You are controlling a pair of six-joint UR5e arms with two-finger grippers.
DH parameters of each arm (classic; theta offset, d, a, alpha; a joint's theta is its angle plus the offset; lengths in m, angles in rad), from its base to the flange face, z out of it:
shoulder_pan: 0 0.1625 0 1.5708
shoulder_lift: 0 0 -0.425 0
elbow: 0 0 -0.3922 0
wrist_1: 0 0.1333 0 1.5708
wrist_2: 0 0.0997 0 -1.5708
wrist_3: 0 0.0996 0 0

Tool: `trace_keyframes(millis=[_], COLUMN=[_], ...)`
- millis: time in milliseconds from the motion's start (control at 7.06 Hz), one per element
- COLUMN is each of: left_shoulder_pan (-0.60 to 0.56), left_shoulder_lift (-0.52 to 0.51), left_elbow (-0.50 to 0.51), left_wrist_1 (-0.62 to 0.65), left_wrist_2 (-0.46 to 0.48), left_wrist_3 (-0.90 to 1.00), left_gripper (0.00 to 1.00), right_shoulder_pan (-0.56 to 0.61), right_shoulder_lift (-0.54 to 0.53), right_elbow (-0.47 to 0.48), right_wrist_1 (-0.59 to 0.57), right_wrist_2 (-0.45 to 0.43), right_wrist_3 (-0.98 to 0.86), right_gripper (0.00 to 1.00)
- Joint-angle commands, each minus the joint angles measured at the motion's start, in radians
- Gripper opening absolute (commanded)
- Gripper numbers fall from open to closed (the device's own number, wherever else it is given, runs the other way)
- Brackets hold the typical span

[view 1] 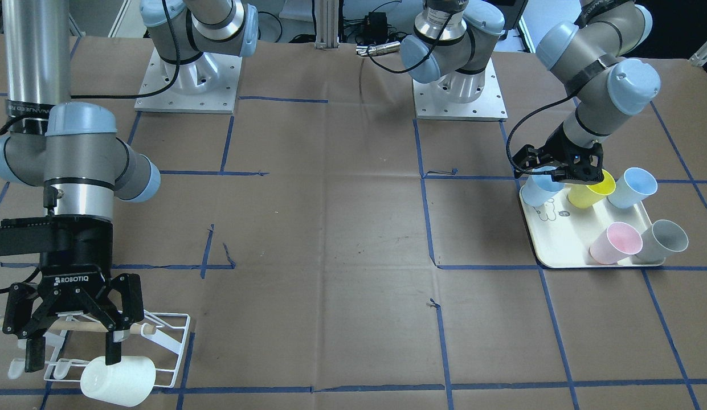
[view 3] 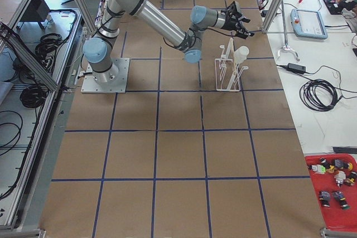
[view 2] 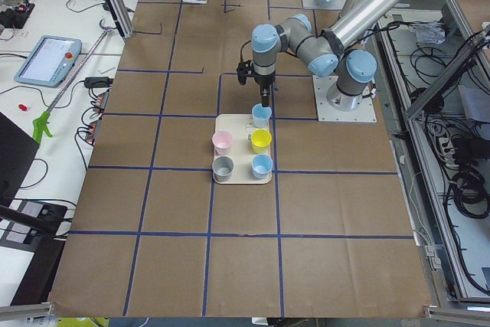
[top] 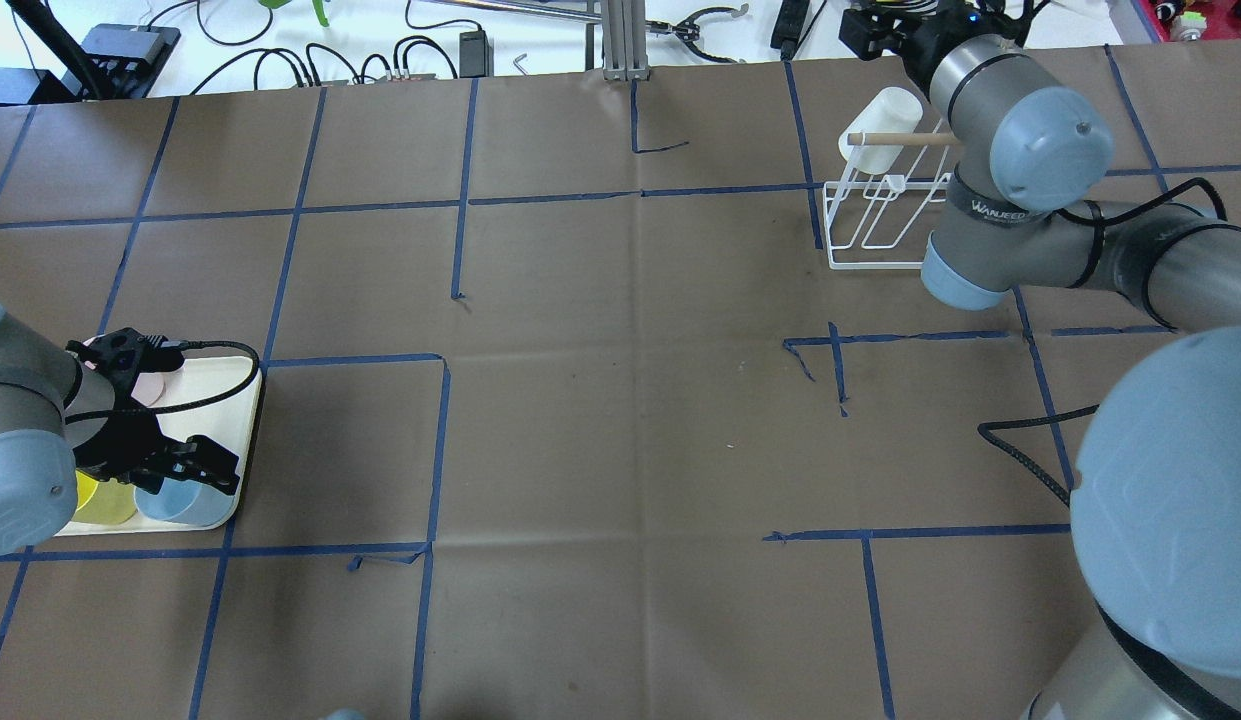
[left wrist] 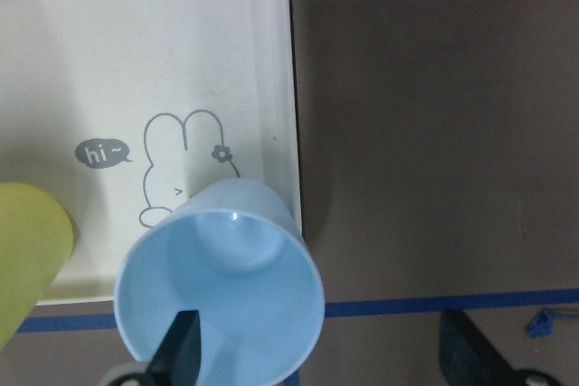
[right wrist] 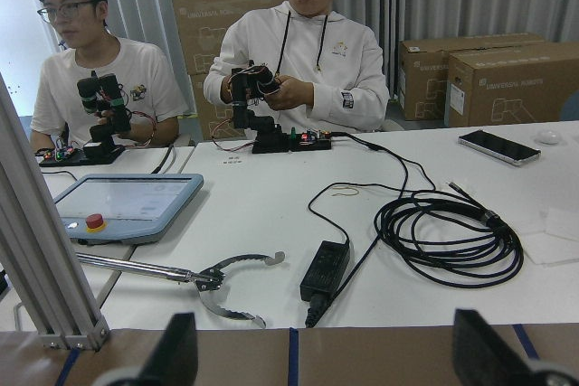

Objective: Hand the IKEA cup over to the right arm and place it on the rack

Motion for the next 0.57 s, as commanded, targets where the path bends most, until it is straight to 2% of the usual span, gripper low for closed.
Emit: trace_keyframes(millis=[0,142,283,425], left_shoulder_pan=[0.0,0.0,0.0,0.0], left_shoulder_lift=[-0.022,-0.024,-0.024,-0.022], left_elbow=[0.003,0.003,0.007,0.014], left_wrist_1=[0.013,0.013,0.01,0.011], left_wrist_2=[0.061,0.063,0.063,0.063], left_wrist_3=[0.003,0.005,0.005,0.003], left_gripper=[0.8,0.59,0.3,0.09], right_shoulder_pan=[0.016,0.029,0.058,0.081], right_shoulder_lift=[-0.122,-0.17,-0.213,-0.263], right_elbow=[0.026,0.048,0.099,0.148], right_wrist_1=[0.071,0.071,0.071,0.071], right_wrist_2=[-0.001,-0.003,-0.001,0.002], right_wrist_3=[0.052,0.061,0.119,0.212], right_gripper=[1.0,1.0,1.0,1.0])
